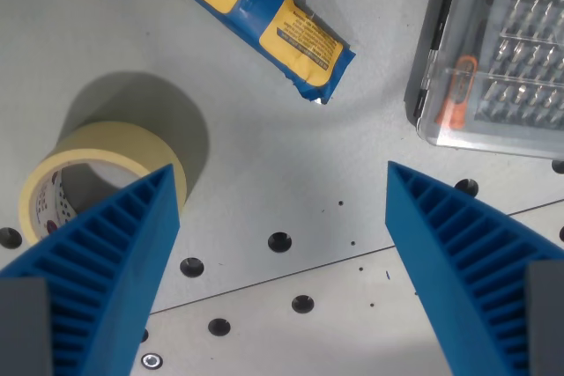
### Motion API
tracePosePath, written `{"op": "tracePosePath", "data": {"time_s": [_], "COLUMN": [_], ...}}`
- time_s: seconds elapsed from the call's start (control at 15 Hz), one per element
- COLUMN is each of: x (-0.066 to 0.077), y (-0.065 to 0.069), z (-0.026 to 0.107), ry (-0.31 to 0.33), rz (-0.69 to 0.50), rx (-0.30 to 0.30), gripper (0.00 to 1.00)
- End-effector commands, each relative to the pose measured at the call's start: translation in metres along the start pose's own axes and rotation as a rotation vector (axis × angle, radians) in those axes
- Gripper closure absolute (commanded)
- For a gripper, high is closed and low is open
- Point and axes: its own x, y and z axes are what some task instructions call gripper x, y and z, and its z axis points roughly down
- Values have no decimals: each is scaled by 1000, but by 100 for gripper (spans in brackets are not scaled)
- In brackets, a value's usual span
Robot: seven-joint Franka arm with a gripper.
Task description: Move above the blue bag
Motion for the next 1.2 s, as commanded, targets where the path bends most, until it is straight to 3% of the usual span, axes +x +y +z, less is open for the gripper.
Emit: {"op": "tracePosePath", "data": {"time_s": [0.07, 0.6, 1.2], "x": [0, 1, 9], "y": [0, 0, -5], "z": [-1, 1, 13], "ry": [2, 1, 0], "rz": [0, -46, -223], "rx": [1, 0, -6], "gripper": [0, 0, 0]}}
